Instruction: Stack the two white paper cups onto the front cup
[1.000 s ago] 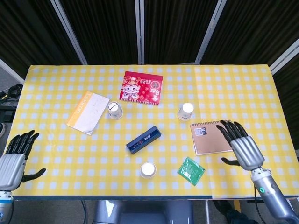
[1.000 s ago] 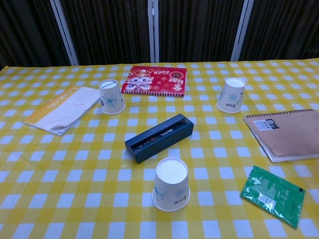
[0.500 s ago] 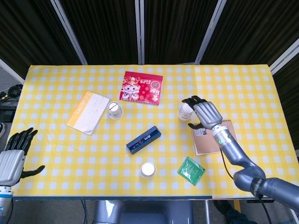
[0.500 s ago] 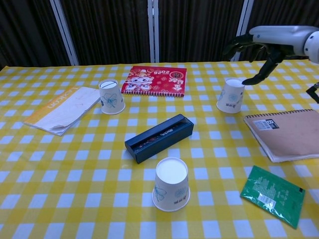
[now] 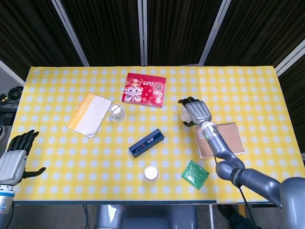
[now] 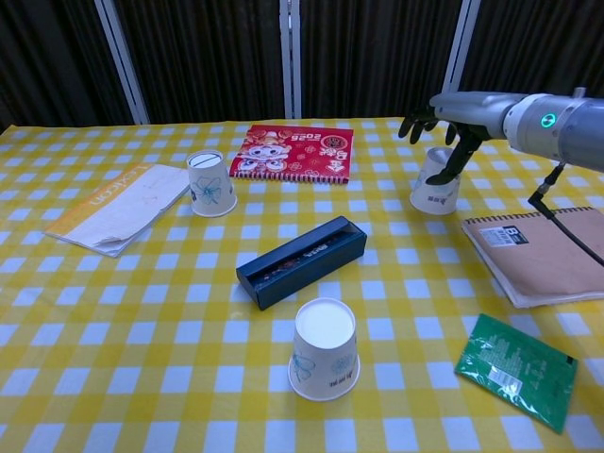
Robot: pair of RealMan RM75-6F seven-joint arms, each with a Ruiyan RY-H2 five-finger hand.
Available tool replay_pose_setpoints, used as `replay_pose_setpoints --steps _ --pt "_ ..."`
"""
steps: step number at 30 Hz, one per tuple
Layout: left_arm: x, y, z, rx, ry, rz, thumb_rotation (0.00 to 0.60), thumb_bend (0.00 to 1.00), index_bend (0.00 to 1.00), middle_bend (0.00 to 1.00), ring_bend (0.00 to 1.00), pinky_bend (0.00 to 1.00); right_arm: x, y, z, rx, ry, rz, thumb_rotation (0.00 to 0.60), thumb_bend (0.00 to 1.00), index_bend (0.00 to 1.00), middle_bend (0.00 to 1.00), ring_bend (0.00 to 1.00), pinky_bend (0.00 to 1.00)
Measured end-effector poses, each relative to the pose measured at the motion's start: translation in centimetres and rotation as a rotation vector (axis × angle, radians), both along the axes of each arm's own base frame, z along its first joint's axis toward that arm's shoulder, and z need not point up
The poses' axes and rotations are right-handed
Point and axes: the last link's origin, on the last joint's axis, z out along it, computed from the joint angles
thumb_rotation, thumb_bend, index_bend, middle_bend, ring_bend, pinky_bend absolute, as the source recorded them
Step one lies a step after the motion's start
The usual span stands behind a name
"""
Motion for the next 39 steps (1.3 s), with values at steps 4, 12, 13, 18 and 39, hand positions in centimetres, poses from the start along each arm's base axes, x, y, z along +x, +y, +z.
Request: replay_pose_setpoints --steps 4,12,13,18,39 --pt "-0.2 0.2 -0.2 -0.007 0.004 0.012 0.6 0.0 0.0 0.0 0.0 0.0 -0.5 -0.7 -0.3 -0.024 0.032 -0.012 0.6 0.17 0.25 0.25 0.18 0.29" --pt "-0.2 0.5 -0.4 -0.004 0.01 0.02 0.6 0.0 0.0 0.0 0.0 0.0 -1.5 -1.7 -0.3 -0.04 0.042 -0.062 0.6 0.2 0.34 0.38 0.34 0.34" --pt "-0.2 0.5 -0.4 -0.006 0.011 0.02 0.6 0.0 0.0 0.0 0.0 0.0 -1.6 -1.7 -0.3 -0.037 0.037 -0.069 0.6 0.2 0.35 0.4 0.36 0.35" --pt "0.0 0.4 -0.7 -0.014 0.018 0.016 0.6 0.0 0.0 0.0 0.0 0.0 -1.7 -1.9 0.0 -0.04 0.028 -0.075 0.6 0.21 0.44 0.48 0.44 0.44" --pt "0.7 -0.7 0.2 -0.037 -0.03 -0.016 0.6 0.0 0.0 0.0 0.0 0.0 4.1 6.0 5.5 0.06 -0.089 0.21 0.6 0.22 0.45 0.49 0.45 0.45"
